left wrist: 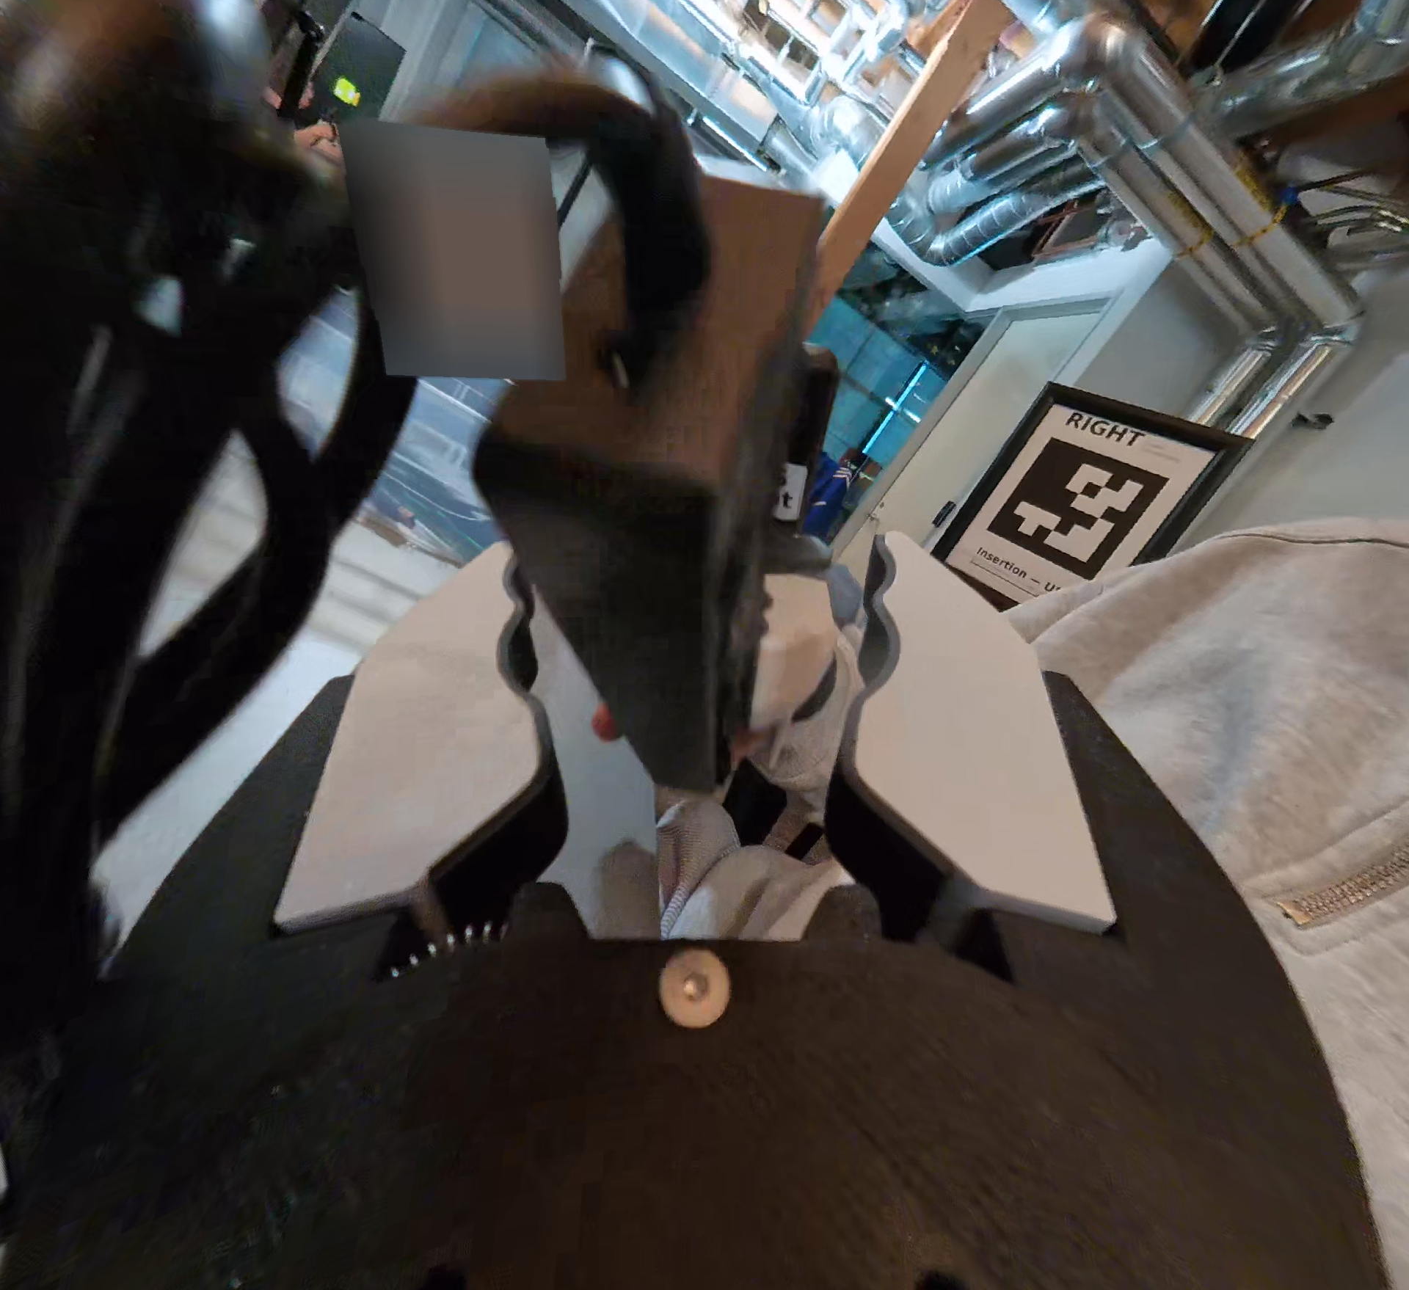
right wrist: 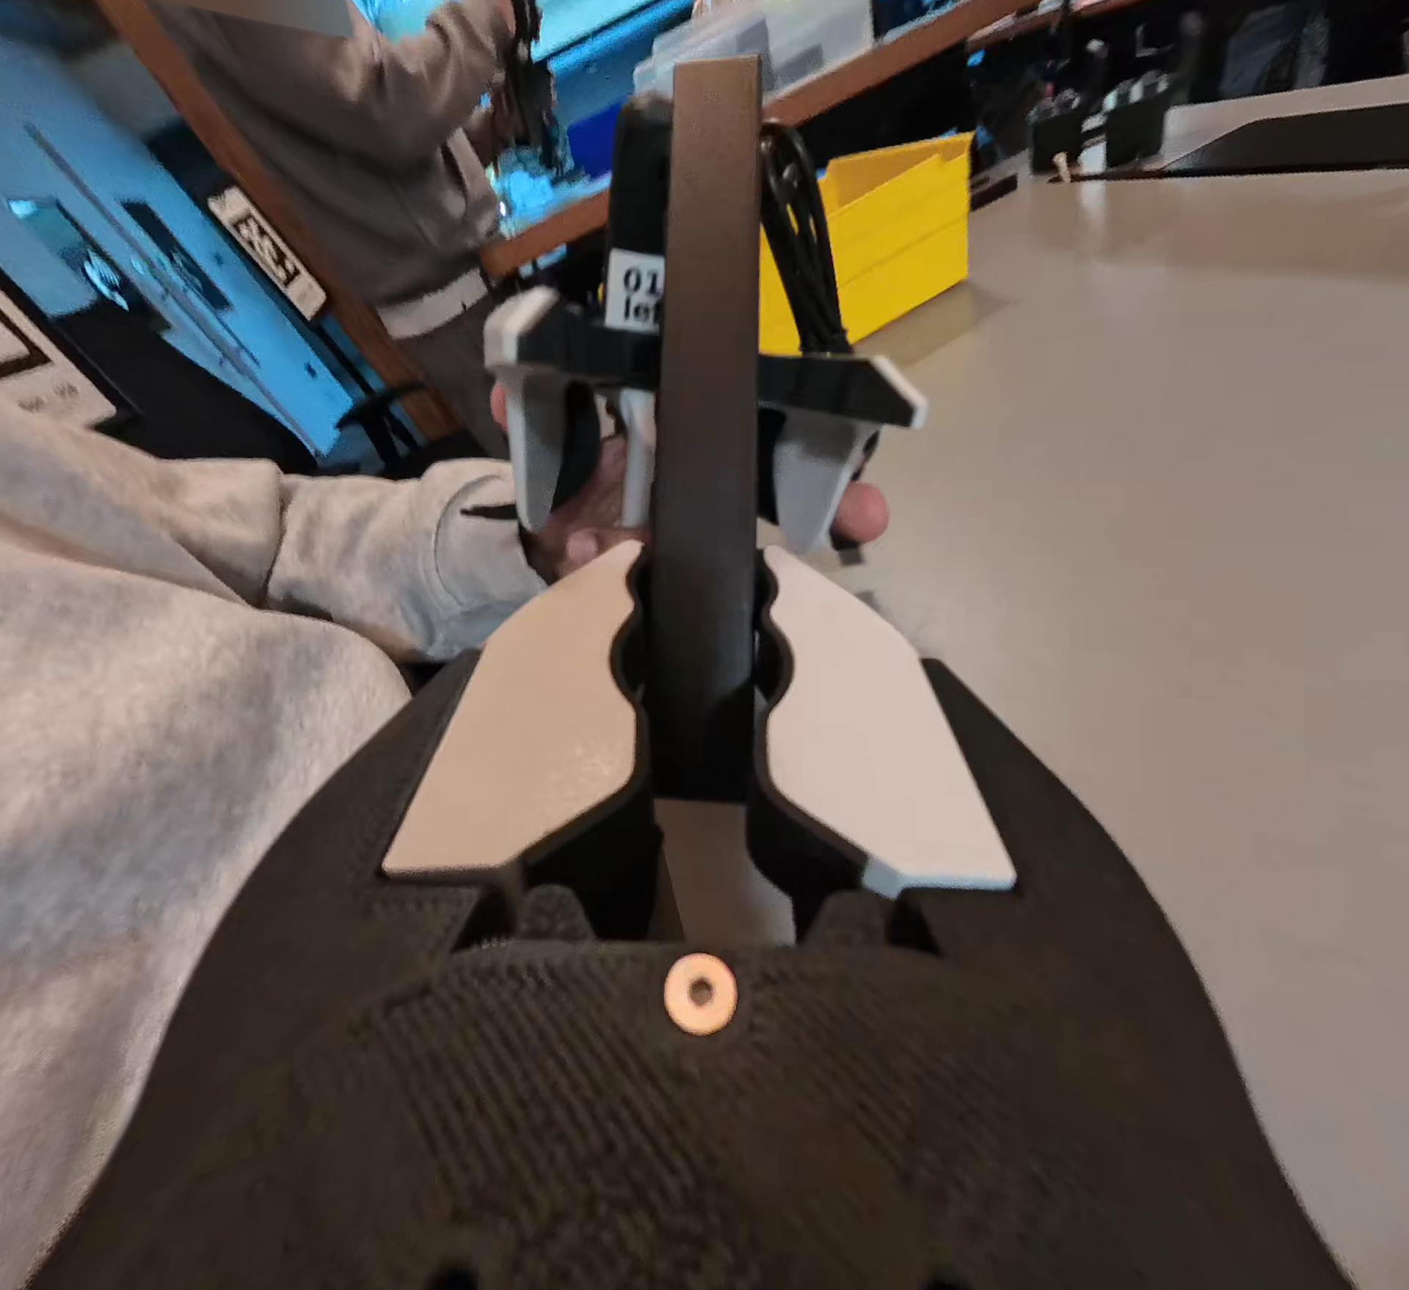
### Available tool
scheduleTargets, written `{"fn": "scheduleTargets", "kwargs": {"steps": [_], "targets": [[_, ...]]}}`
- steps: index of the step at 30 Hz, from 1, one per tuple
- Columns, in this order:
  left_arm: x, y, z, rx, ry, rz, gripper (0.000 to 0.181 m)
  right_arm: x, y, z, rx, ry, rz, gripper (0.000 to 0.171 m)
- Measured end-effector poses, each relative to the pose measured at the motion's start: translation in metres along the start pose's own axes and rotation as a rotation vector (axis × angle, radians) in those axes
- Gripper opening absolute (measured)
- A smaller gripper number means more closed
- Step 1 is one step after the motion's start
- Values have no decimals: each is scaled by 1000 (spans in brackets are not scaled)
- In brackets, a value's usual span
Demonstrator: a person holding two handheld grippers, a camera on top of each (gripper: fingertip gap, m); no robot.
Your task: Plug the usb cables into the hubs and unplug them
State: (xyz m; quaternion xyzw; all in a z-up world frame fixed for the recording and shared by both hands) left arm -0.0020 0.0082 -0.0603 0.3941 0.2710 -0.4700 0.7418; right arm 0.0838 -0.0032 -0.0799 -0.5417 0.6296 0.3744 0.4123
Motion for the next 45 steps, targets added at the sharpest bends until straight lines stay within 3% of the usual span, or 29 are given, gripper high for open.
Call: {"fn": "scheduleTargets", "kwargs": {"steps": [3,6,11,16,21,26,31,45], "targets": [[7,2,-1,-6,30,-50,87,-21,-16,7,-8,71,147,25],[19,5,-1,-4,54,-126,82,-51,-44,12,42,1,330,24],[32,8,-3,10,41,-204,70,-96,-106,14,328,-310,493,25],[32,6,-7,-6,30,-202,67,-127,-160,19,534,-438,604,25],[30,5,-11,-16,11,-188,64,-130,-198,46,753,-443,578,24],[29,4,-11,-20,16,-185,63,-122,-225,76,887,-297,588,25],[28,3,-11,-24,12,-178,63,-103,-238,107,1036,-220,447,25],[29,4,-11,-26,7,-175,61,-74,-245,145,1067,-5,366,26]]}}
Point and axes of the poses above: each gripper's, where its closed fingertips meet, y out along the fingers, x out of its underside, z = x × y across the jaws, the point moved 5 cm from there along -y, back along the fingers, and after that the axes turned 7 degrees about z, right-handed, at the moved point
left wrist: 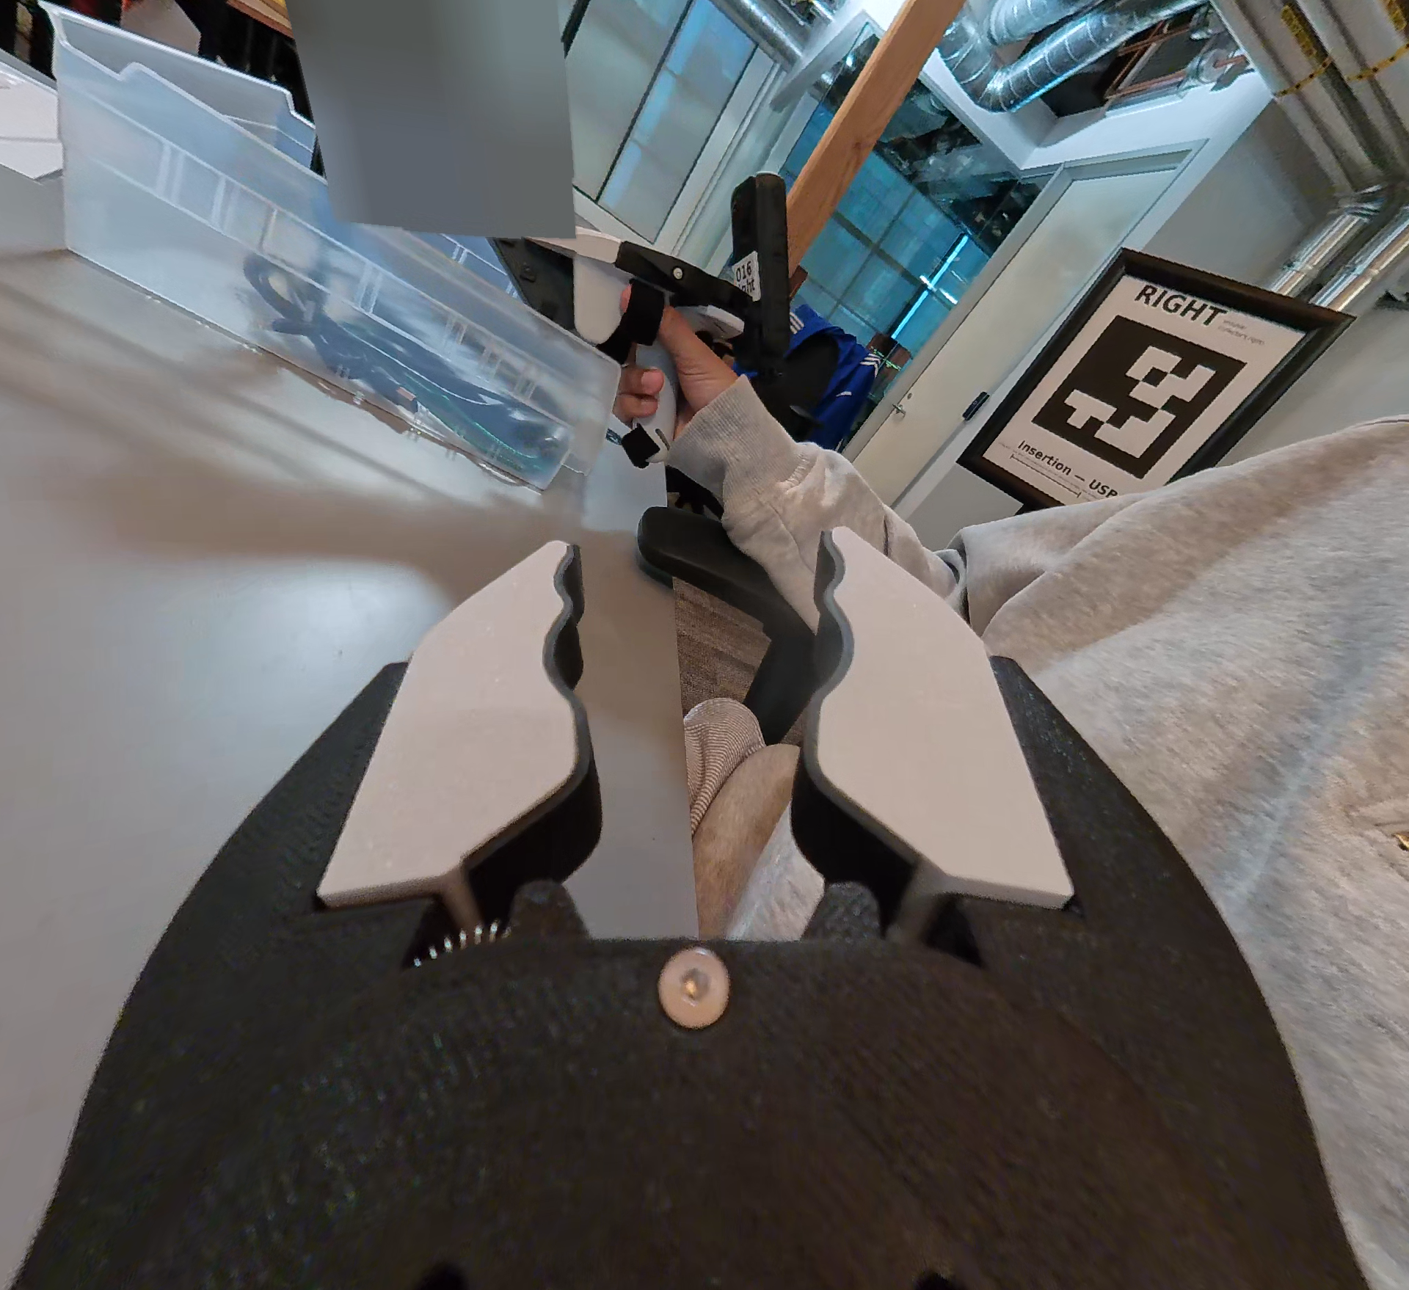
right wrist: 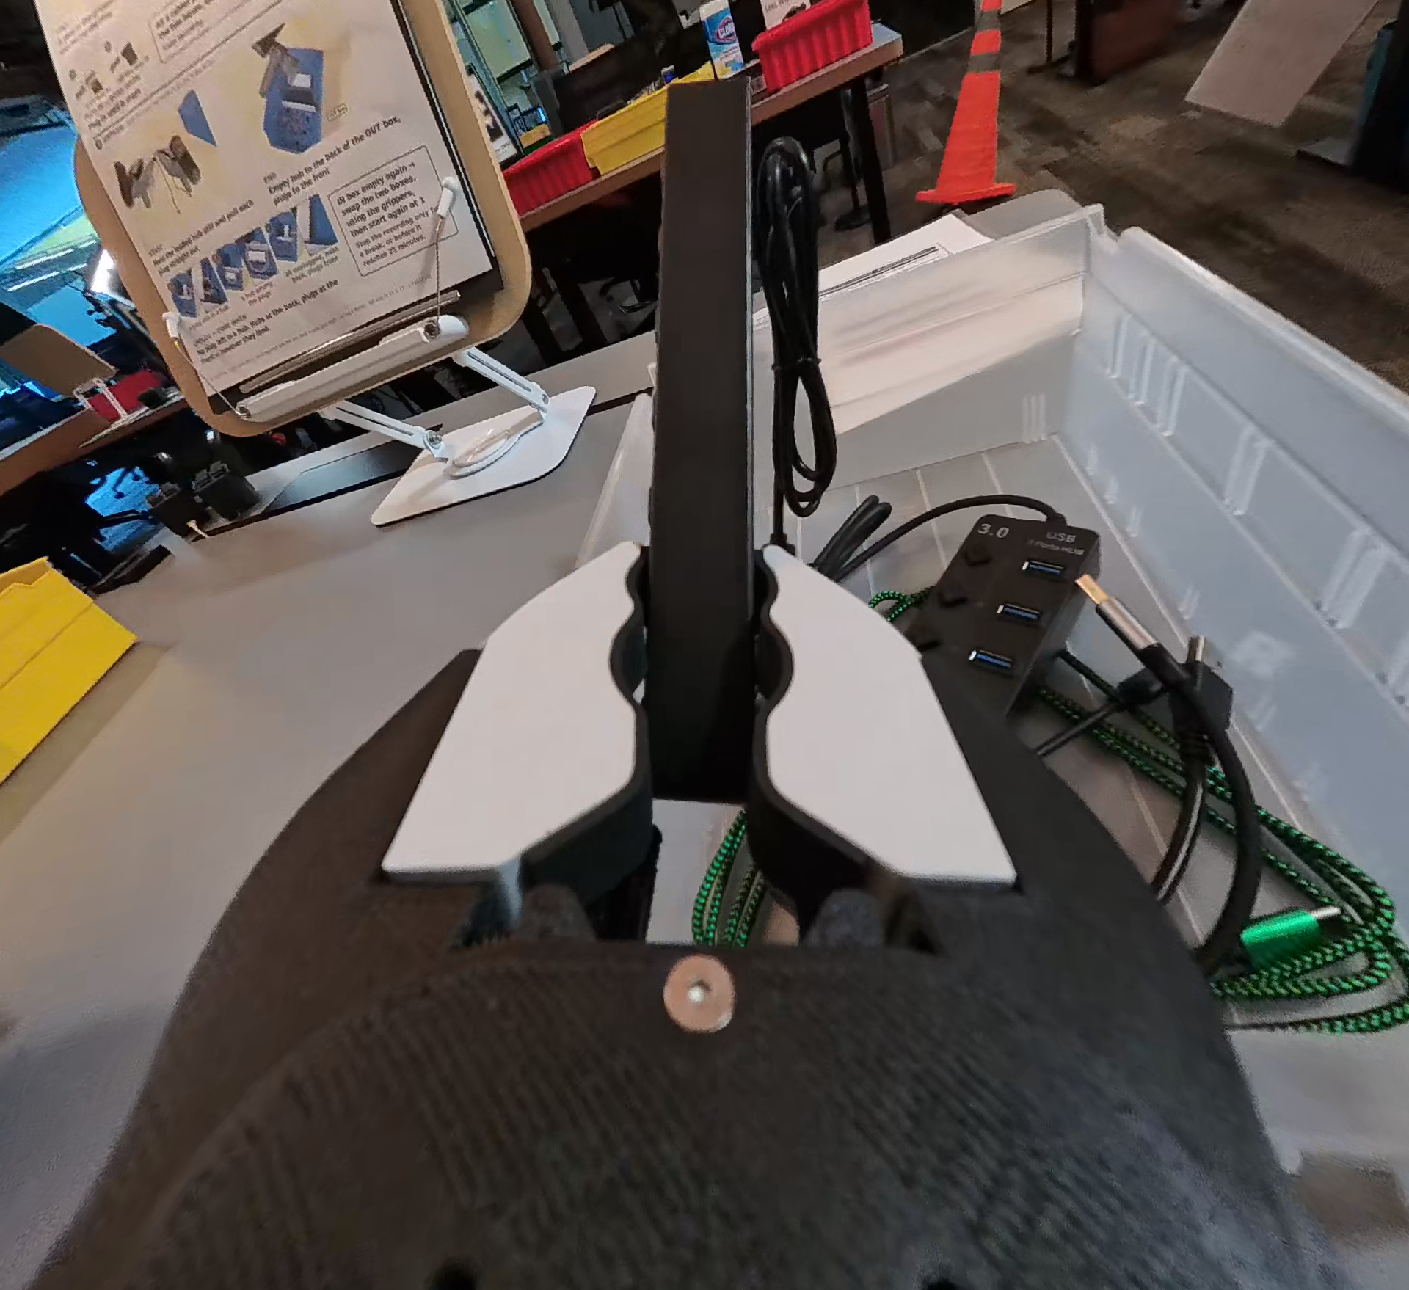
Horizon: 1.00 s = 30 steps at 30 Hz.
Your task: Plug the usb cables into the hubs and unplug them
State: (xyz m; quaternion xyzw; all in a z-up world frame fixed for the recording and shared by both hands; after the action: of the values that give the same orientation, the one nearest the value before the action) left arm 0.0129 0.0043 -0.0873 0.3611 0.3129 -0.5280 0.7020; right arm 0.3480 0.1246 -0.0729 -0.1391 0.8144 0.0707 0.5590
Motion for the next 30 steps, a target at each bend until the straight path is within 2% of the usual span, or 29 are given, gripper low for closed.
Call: {"fn": "scheduleTargets", "kwargs": {"steps": [7,13,19,22,30], "targets": [[2,1,0,0,-4,-8,61,15,9,12,45,23,-98,26],[2,0,-1,-3,-8,-7,60,14,8,18,74,43,-106,29],[2,0,-3,-7,-12,-8,60,20,10,18,71,57,-167,42],[3,0,-3,-7,-14,-11,59,21,11,19,70,65,-186,42],[2,-1,-4,-10,-19,-8,59,25,11,23,110,-22,-243,43]]}}
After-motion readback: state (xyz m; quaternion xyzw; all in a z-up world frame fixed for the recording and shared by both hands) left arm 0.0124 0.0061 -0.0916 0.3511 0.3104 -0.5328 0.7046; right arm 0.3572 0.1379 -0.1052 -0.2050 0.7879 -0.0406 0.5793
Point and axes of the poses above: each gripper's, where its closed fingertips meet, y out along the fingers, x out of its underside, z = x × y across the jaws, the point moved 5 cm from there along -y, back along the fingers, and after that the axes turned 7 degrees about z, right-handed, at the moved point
